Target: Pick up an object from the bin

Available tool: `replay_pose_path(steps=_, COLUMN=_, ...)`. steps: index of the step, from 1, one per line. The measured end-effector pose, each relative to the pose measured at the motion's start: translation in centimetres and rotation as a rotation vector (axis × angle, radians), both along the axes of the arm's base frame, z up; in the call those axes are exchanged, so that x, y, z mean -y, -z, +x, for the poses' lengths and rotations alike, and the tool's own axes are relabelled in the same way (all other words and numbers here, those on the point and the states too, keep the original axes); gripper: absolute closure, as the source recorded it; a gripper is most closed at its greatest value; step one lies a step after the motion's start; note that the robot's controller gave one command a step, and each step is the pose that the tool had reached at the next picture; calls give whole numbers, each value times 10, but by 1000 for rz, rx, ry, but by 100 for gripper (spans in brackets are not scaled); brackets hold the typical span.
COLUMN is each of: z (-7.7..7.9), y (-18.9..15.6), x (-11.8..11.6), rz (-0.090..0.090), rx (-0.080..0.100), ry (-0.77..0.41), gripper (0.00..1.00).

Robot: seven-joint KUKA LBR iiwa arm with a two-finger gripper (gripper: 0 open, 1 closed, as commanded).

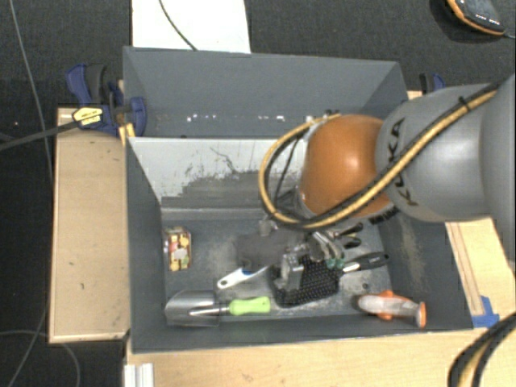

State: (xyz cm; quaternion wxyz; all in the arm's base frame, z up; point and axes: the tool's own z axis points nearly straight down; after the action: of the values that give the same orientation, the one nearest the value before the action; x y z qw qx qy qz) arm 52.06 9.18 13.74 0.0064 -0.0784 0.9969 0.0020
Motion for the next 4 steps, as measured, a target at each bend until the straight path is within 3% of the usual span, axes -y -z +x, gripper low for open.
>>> replay_pose_path(steps=1, z=-17, y=-7, x=-11, rz=-1, rx=-8, ry=89, gripper=0)
replay_pose_path(steps=2, z=16, y=6, x=46, rz=0, rx=7, ry=-59, gripper=0)
replay_pose_path(steps=3, z=-3, y=12, x=56, rz=0, rx=0, ry=61, gripper=0)
replay_pose_path(steps=4, z=-7, y=12, x=53, rz=1, rx=-2, ry=85, gripper=0)
